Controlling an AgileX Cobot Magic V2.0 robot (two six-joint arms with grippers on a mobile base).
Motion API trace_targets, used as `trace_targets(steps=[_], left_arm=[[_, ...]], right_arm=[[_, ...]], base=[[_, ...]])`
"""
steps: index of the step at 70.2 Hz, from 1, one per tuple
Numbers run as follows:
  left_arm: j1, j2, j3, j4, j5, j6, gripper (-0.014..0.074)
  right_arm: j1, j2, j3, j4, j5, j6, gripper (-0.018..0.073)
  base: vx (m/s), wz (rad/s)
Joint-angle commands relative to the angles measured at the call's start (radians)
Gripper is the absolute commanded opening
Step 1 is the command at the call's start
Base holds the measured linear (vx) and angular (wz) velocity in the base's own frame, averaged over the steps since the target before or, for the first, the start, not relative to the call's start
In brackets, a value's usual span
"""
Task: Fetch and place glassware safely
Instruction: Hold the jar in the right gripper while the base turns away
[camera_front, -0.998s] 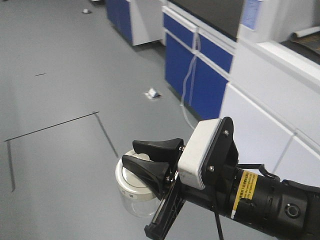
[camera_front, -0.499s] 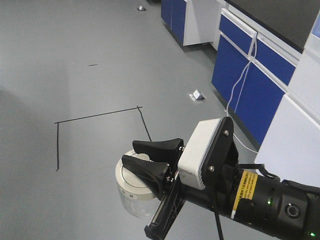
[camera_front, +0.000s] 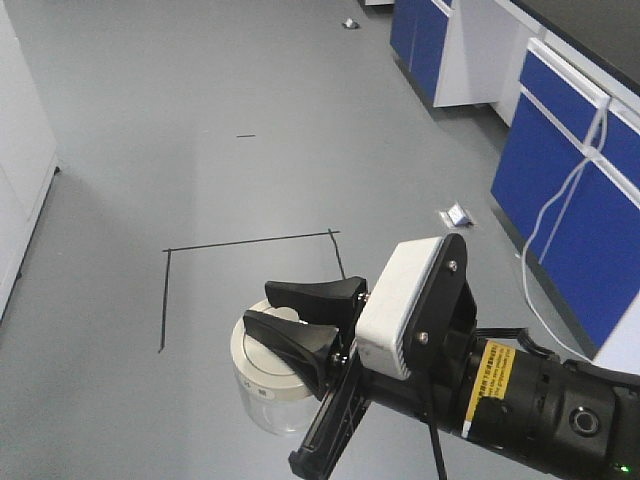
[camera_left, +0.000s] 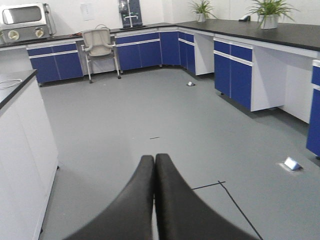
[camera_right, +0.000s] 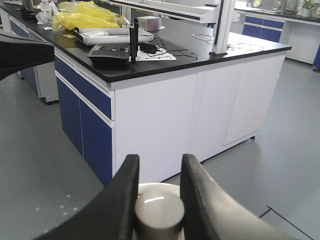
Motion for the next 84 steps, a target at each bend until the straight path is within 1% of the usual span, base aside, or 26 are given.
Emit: trace_targets(steps=[1,44,84], left_arm=[[-0.006,0.01,-0.026,-0.008,-0.069,-0.006,-0.0007],[-0.006,0.01,-0.026,-0.008,-0.069,-0.006,-0.0007],[-0.006,0.01,-0.026,-0.008,-0.069,-0.006,-0.0007]], right_arm=[[-0.002,-0.029,-0.038,0.019,-0.087,0.001,0.0],[-0.002,-0.029,-0.038,0.019,-0.087,0.001,0.0],[-0.002,-0.029,-0.038,0.019,-0.087,0.001,0.0]], base=[[0.26,0.2],[0.34,0.11],[0.42,0.06]])
